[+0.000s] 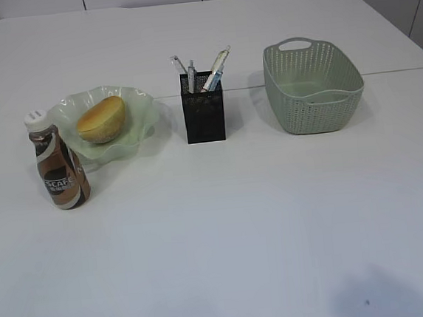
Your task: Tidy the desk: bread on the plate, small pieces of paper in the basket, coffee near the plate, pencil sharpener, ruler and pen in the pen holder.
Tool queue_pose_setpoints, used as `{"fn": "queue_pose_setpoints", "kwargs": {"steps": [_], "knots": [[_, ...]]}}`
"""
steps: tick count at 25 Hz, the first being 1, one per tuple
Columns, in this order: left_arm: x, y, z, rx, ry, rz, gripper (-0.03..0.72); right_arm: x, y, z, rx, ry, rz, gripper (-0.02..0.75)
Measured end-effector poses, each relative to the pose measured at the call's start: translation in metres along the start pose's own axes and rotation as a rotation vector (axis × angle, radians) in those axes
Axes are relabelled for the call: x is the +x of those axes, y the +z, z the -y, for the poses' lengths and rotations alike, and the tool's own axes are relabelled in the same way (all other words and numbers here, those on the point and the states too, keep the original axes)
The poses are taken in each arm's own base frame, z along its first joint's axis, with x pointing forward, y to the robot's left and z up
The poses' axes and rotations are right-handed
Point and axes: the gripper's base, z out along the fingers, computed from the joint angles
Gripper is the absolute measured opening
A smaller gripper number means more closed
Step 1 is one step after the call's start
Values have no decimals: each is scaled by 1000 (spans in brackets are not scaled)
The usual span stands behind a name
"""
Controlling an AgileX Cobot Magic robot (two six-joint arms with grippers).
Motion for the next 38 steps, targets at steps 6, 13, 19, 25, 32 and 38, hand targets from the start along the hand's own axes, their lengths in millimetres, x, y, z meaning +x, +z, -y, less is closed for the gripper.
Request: {"fn": "queue_pose_setpoints", "kwargs": {"steps": [6, 13, 19, 25, 32, 38], "knots": [[0, 0, 0, 0, 0, 0, 227, 27, -48, -4, -93, 25, 54, 277], [0, 0, 0, 0, 0, 0, 227, 47, -68, -4, -115, -30, 45, 277], [0, 0, 0, 0, 0, 0, 227, 56, -74, -3, -109, -70, 39, 278], [0, 0, 0, 0, 0, 0, 227, 64, -78, 0, -88, -97, 14, 277], [0, 0, 0, 0, 0, 0, 227, 70, -74, 1, -71, -110, -39, 277], [0, 0, 0, 0, 0, 0, 227, 76, -67, 0, -83, -104, -71, 277]]}}
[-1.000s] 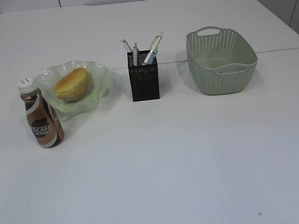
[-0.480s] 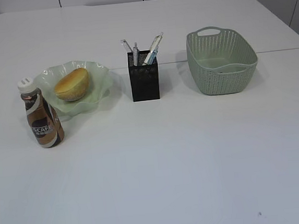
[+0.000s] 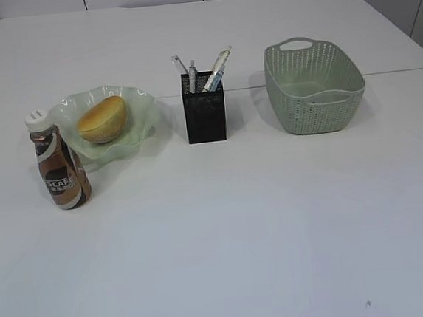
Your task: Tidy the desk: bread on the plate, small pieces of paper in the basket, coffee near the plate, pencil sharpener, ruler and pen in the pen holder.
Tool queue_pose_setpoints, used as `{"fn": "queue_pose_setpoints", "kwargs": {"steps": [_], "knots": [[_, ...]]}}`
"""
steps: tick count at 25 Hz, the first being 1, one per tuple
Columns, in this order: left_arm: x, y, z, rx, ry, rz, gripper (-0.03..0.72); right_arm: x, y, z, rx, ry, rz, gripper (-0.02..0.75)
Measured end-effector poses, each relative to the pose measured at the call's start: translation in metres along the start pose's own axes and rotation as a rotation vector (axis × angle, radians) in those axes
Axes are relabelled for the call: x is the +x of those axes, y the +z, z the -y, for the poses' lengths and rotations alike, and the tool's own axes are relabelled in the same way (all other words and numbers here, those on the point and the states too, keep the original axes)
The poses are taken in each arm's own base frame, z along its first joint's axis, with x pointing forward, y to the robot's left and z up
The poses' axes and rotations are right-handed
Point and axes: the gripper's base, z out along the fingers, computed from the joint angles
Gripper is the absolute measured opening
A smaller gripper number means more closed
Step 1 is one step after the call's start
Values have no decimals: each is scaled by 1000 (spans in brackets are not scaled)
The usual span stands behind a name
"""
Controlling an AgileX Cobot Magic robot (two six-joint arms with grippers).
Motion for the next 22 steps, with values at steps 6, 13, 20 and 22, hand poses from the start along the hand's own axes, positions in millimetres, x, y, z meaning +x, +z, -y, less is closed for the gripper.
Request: {"fn": "queue_pose_setpoints", "kwargs": {"steps": [6, 13, 20, 22], "knots": [[0, 0, 0, 0, 0, 0, 227, 0, 0, 0, -2, 1, 0, 277], [0, 0, 0, 0, 0, 0, 227, 0, 0, -1, 36, 23, -1, 277], [0, 0, 0, 0, 0, 0, 227, -1, 1, -3, 205, 128, -3, 277], [0, 0, 0, 0, 0, 0, 227, -1, 1, -3, 230, 143, -4, 277]]}}
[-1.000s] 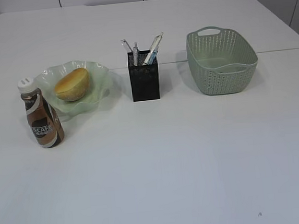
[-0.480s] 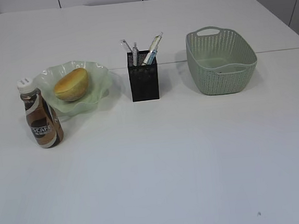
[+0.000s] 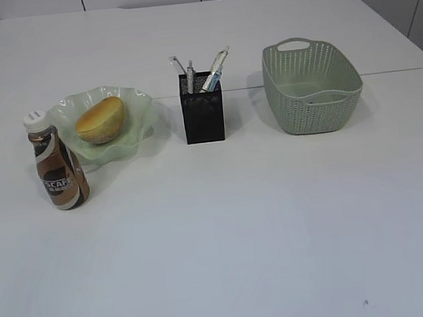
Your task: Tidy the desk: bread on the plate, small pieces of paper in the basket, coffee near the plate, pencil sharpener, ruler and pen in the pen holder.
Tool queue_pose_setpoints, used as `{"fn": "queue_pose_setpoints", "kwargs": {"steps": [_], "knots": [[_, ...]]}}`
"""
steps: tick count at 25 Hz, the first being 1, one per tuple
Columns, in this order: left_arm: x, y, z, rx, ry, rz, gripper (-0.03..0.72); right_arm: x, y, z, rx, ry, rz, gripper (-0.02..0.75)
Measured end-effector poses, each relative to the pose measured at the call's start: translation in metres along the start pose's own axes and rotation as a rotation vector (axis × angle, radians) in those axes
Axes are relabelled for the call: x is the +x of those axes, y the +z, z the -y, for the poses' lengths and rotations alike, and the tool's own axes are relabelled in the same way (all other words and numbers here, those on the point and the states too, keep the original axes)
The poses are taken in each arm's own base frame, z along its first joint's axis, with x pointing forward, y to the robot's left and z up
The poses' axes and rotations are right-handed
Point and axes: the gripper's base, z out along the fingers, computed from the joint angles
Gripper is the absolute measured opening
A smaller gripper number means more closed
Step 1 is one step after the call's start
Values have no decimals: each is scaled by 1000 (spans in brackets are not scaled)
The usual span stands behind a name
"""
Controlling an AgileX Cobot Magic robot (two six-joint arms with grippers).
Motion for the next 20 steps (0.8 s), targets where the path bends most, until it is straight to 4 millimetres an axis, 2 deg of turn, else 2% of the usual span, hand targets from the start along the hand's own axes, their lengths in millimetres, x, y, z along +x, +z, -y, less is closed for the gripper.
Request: {"fn": "queue_pose_setpoints", "kwargs": {"steps": [20], "knots": [[0, 0, 0, 0, 0, 0, 227, 0, 0, 0, 10, 6, 0, 278]]}}
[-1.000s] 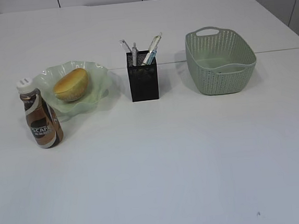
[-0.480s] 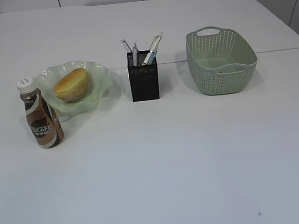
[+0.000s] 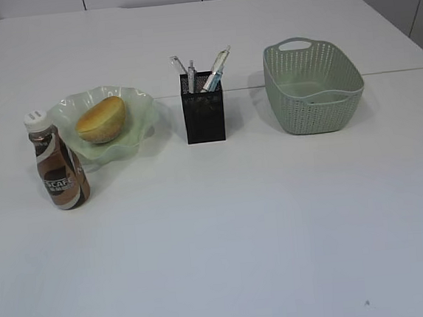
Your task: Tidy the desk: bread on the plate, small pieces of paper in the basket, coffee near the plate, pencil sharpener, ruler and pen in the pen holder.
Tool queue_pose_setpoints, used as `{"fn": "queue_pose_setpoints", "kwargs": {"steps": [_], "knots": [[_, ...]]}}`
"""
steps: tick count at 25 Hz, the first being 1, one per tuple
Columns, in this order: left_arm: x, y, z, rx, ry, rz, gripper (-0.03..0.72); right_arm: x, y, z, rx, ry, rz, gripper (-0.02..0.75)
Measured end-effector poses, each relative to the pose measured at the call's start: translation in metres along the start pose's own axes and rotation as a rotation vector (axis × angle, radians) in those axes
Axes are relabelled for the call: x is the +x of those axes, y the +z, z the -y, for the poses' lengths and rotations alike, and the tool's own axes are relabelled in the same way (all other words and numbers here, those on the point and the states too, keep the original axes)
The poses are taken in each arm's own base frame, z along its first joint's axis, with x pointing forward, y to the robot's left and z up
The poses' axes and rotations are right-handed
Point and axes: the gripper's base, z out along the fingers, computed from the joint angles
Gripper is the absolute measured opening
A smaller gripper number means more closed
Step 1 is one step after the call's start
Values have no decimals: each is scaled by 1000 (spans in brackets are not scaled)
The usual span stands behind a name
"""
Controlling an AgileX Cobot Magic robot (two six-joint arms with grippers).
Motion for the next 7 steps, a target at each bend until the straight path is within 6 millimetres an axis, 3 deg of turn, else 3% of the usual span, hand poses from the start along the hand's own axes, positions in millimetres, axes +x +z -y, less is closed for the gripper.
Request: {"fn": "queue_pose_setpoints", "kwargs": {"steps": [7], "knots": [[0, 0, 0, 0, 0, 0, 227, 0, 0, 0, 0, 0, 0, 277]]}}
